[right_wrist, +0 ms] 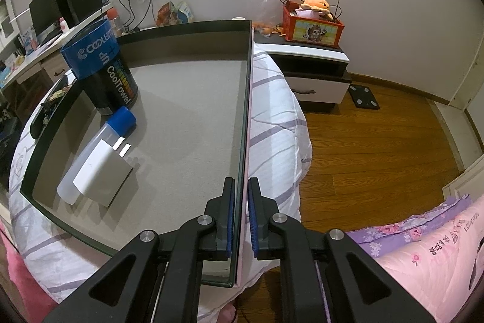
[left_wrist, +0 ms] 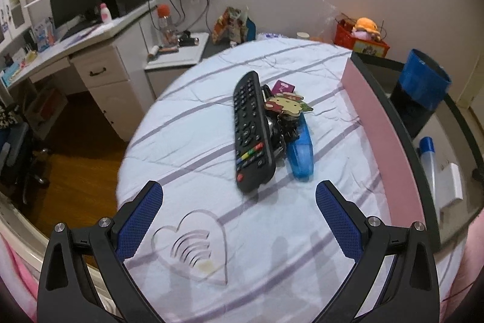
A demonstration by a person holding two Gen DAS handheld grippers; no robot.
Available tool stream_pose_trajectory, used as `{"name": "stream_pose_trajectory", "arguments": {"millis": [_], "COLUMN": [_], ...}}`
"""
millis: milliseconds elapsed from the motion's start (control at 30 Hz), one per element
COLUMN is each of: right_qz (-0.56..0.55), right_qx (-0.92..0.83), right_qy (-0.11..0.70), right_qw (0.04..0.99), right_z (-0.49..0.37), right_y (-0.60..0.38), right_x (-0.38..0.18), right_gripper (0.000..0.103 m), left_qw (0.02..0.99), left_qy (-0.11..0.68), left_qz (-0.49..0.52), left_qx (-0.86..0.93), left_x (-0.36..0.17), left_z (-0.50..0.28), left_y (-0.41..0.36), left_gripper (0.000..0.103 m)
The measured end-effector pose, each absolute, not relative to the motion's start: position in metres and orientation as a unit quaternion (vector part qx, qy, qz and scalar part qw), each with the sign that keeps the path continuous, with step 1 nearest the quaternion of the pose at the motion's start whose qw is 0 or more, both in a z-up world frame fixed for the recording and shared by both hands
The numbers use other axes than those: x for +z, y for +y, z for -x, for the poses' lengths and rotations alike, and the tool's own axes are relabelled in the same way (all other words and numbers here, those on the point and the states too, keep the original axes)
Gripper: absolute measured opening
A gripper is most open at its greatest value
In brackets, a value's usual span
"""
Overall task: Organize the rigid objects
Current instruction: 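Close the left gripper on the black TV remote, then lift the remote and regrip it across its body with the left gripper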
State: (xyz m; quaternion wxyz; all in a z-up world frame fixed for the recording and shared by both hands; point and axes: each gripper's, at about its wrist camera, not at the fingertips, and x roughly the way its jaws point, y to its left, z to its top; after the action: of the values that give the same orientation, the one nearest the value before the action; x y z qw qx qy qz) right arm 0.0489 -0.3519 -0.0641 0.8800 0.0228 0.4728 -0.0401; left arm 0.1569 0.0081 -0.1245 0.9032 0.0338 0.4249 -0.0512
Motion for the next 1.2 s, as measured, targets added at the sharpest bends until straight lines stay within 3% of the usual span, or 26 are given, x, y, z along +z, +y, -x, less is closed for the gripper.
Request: {"name": "stream_pose_trajectory", "arguments": {"millis": [100,333,467,567,667,1200], "right_qz": [-0.019,-0.016,-0.015,-0.016,-0.017,-0.023], "right_qx": [-0.039,-0.037,-0.036,-0.037,-0.036,-0.033], "right_qy": [0.472,0.473,0.473,0.474,0.473,0.492], "right_qw": [0.88,0.88,0.88,0.88,0.88,0.869], "right_z": [-0.048,-0.049,-0.049,-0.049,-0.049,-0.057], "right_y": [-0.351,-0.351,-0.351,-0.351,-0.351,-0.355], "right_x": [-0.064,-0.062,-0.062,-0.062,-0.062,-0.072], "right_gripper": [0.01,0.01,0.01,0.01,0.01,0.01], "left_qw": [0.894,0.88,0.878,0.88,0.879,0.872], "left_qy": [0.443,0.471,0.475,0.472,0.473,0.478], "left_qz": [-0.036,-0.029,-0.022,-0.016,-0.014,-0.063], "left_qx": [-0.054,-0.053,-0.056,-0.059,-0.062,-0.083], "left_x": [-0.134,-0.153,-0.155,-0.153,-0.153,-0.15], "left_z": [-0.171,-0.192,-0.197,-0.197,-0.196,-0.127], "left_y": [0.004,0.007,0.009,0.012,0.014,0.008], "left_gripper": [0.084,0.059,0.036,0.03,0.013,0.012]}}
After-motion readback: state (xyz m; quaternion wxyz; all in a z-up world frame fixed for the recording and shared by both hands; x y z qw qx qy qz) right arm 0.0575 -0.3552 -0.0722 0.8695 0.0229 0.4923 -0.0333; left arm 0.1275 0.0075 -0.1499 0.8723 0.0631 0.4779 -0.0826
